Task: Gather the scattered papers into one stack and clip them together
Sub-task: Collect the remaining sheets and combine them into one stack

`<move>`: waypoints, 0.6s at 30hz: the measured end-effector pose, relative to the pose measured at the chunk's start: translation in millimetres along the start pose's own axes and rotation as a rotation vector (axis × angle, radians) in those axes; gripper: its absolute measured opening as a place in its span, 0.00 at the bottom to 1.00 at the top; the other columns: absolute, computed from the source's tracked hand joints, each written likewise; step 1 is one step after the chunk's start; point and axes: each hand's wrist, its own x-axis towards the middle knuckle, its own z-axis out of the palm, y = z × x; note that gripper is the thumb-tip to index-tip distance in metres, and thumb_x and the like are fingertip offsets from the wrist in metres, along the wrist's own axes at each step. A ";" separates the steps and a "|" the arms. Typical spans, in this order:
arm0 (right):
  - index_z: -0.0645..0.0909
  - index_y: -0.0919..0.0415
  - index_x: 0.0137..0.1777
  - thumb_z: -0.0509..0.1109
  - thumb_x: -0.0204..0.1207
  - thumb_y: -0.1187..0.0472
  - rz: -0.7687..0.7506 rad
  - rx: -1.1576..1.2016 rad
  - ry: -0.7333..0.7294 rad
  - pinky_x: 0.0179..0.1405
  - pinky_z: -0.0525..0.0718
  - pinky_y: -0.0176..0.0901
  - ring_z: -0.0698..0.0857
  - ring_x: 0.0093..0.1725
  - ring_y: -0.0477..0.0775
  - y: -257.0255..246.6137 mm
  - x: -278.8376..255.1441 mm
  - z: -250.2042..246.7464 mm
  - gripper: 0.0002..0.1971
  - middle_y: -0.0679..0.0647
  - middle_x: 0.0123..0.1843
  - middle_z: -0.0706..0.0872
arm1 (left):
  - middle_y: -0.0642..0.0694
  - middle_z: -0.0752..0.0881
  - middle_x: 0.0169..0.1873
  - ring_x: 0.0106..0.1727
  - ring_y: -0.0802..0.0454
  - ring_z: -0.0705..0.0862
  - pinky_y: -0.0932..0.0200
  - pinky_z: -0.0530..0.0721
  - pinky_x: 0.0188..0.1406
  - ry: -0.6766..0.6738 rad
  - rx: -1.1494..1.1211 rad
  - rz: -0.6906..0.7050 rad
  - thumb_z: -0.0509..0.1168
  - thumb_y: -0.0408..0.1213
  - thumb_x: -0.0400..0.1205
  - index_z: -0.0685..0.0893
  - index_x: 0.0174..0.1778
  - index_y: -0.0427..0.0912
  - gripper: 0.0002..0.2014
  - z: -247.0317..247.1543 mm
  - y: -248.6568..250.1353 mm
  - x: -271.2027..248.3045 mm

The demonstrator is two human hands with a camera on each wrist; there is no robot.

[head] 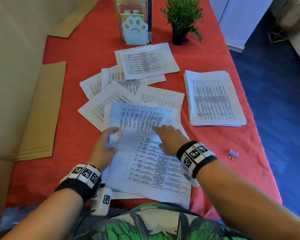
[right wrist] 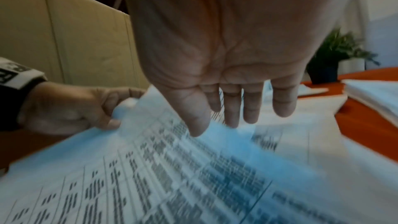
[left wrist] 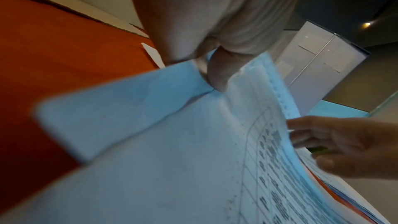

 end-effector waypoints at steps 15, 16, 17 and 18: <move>0.80 0.72 0.56 0.64 0.78 0.58 0.573 0.708 0.104 0.42 0.78 0.43 0.83 0.46 0.60 46.8 -10.6 9.5 0.16 0.62 0.51 0.84 | 0.40 0.80 0.64 0.59 0.42 0.79 0.55 0.77 0.55 0.071 0.131 -0.291 0.52 0.22 0.81 0.73 0.71 0.35 0.22 22.3 -3.8 20.2; 0.80 0.73 0.57 0.64 0.78 0.58 0.587 0.747 0.128 0.46 0.79 0.44 0.84 0.50 0.62 46.4 -10.7 10.9 0.17 0.65 0.55 0.85 | 0.40 0.80 0.64 0.60 0.42 0.80 0.55 0.78 0.57 0.049 0.148 -0.291 0.53 0.23 0.80 0.74 0.71 0.36 0.22 26.1 -2.3 21.3; 0.78 0.73 0.61 0.64 0.79 0.58 0.617 0.793 0.138 0.51 0.79 0.45 0.83 0.57 0.63 43.2 -10.8 12.2 0.19 0.66 0.60 0.84 | 0.41 0.81 0.64 0.59 0.43 0.80 0.56 0.79 0.56 0.006 0.164 -0.276 0.53 0.23 0.80 0.75 0.71 0.36 0.22 31.0 0.1 22.4; 0.75 0.73 0.67 0.64 0.79 0.58 0.634 0.841 0.139 0.59 0.77 0.46 0.81 0.64 0.63 39.8 -11.2 13.8 0.21 0.65 0.65 0.81 | 0.43 0.82 0.61 0.56 0.46 0.80 0.59 0.79 0.51 -0.050 0.181 -0.245 0.53 0.22 0.80 0.77 0.69 0.36 0.22 36.2 4.0 22.0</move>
